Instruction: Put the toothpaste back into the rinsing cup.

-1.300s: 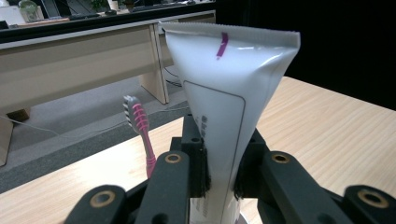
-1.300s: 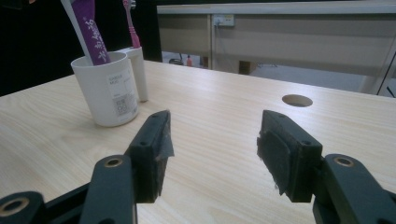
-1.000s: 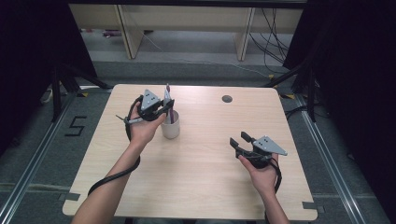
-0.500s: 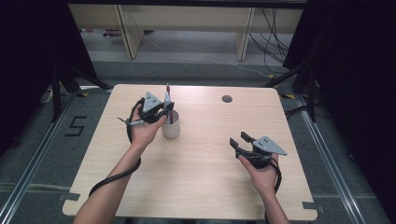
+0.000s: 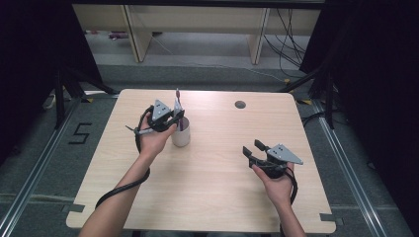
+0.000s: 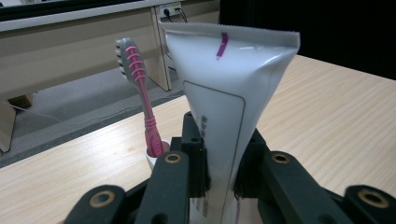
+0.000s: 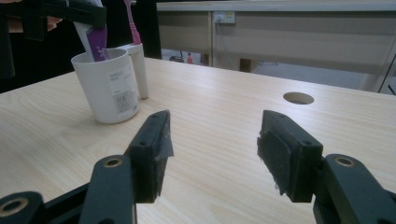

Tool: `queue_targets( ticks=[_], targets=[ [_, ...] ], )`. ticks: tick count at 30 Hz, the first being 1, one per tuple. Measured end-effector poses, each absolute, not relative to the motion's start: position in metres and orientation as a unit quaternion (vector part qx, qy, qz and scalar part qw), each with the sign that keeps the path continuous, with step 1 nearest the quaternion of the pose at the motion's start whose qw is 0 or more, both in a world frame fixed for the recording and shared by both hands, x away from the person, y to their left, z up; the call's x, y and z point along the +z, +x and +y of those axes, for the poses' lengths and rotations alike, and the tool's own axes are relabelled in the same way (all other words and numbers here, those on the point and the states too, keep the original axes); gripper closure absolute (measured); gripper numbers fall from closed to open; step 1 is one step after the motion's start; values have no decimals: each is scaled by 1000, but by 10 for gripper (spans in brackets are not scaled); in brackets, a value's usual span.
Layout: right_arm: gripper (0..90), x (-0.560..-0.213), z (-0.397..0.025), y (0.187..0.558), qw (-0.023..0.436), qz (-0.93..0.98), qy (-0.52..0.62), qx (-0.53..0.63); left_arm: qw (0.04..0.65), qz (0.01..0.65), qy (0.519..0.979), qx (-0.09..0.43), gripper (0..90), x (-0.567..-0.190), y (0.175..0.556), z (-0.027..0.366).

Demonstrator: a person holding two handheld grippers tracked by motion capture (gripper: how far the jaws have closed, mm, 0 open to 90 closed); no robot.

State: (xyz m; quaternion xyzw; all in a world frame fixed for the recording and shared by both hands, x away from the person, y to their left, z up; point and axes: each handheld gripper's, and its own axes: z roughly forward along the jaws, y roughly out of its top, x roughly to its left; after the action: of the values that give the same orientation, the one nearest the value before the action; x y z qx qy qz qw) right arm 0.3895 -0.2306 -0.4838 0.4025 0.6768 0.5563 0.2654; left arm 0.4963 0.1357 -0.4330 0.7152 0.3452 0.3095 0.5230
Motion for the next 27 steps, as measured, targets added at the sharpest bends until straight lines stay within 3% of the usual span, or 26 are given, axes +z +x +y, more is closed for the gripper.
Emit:
queue_targets(
  ticks=[21,27],
  targets=[
    [442,-484,-232,392,287,680,385,554,524,347,715,308,764,-438,497,136],
    [442,-484,-231,391,275,680,392,555,526,349,712,308,760,-439,498,137]
  ],
)
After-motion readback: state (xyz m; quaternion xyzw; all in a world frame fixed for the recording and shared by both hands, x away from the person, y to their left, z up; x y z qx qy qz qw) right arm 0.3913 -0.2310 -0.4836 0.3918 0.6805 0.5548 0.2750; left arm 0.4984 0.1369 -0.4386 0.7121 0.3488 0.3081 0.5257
